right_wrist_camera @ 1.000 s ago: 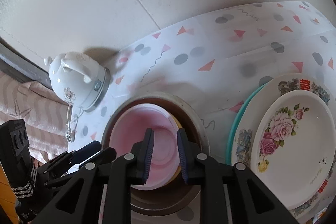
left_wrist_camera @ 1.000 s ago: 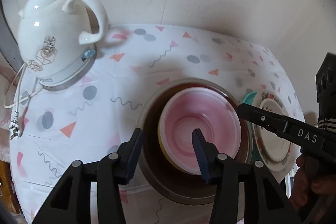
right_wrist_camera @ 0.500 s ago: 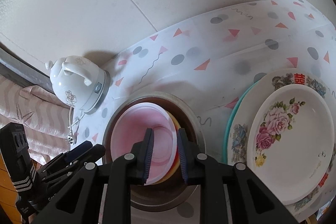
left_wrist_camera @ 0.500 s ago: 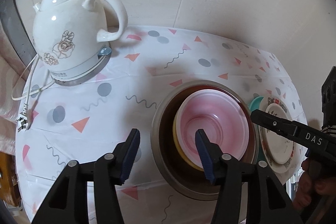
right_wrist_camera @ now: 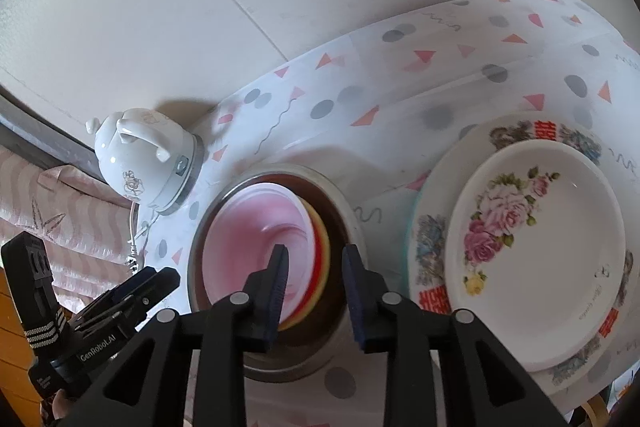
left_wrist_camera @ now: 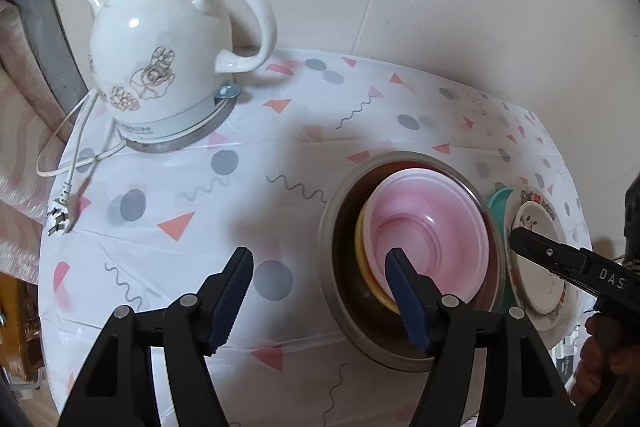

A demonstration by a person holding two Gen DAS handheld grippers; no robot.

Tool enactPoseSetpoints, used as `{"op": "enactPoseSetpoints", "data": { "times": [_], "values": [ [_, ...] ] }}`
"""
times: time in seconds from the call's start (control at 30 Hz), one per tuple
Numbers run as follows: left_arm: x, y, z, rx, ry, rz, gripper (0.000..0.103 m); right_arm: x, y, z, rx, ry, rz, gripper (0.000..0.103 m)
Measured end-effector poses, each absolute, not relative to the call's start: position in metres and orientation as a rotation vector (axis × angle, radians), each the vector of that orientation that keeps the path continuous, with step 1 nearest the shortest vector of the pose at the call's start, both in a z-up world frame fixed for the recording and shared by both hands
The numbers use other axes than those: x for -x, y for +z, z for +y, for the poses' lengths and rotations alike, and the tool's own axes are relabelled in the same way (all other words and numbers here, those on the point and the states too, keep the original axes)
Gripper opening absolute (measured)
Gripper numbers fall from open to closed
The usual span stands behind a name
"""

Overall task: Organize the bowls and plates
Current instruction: 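Move the right gripper to the steel bowl rim and grasp it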

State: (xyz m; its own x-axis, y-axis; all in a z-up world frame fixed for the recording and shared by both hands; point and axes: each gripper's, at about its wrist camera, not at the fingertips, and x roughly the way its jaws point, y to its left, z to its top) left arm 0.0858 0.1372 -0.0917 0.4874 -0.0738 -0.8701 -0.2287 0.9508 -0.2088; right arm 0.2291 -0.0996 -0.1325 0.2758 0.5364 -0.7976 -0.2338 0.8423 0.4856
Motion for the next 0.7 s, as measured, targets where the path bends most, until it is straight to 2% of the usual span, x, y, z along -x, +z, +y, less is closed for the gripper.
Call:
{"op": "enactPoseSetpoints", "data": {
  "times": [0.3, 0.7],
  "values": [
    [-0.077, -0.097, 0.159, 0.388, 0.124, 1.063, 0.076, -0.218, -0.144, -0.118, -0.322, 0.5, 1.214, 0.028],
    [-0.071, -0.108, 0.149, 0.405, 0.044, 1.078, 0.073, -0.202, -0.158, -0.12, -0.319, 0.47, 1.247, 0.028]
  ]
}}
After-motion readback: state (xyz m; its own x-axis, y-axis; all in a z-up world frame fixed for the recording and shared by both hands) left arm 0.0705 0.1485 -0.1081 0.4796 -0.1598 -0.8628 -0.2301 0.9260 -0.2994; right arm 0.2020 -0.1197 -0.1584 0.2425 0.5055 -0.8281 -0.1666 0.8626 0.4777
